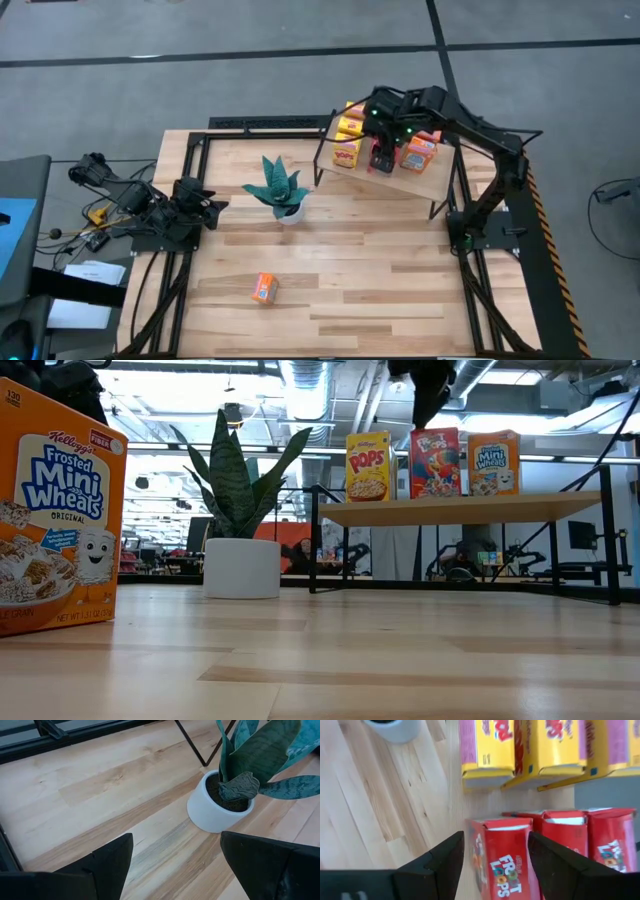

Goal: Stack cereal on shelf
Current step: Put the orange cereal box on the shelf aligned with the other orange cereal boxes

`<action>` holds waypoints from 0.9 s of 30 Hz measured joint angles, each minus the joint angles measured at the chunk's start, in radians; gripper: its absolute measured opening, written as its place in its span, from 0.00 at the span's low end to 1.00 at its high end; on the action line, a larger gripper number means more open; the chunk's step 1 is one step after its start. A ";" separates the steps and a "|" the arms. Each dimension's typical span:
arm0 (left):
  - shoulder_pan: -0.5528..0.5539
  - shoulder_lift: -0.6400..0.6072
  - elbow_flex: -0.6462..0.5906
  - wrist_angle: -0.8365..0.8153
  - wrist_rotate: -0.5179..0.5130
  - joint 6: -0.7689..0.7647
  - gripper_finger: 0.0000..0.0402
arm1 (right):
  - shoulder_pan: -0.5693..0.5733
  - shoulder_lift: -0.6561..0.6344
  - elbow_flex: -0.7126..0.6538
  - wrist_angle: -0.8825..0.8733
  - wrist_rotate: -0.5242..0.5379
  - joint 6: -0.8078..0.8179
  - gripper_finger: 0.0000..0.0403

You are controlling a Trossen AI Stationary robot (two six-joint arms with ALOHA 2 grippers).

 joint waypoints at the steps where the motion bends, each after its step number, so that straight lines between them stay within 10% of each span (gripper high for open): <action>1: 0.000 0.000 0.000 0.000 0.000 0.000 0.73 | 0.000 0.000 0.008 0.000 0.002 0.000 0.61; 18: 0.000 0.000 0.000 0.002 0.024 -0.032 0.73 | 0.093 -0.001 0.290 0.034 -0.084 0.038 0.61; 27: -0.001 0.057 0.000 0.252 0.576 0.055 0.73 | 0.286 0.000 0.310 0.134 -0.100 0.062 0.61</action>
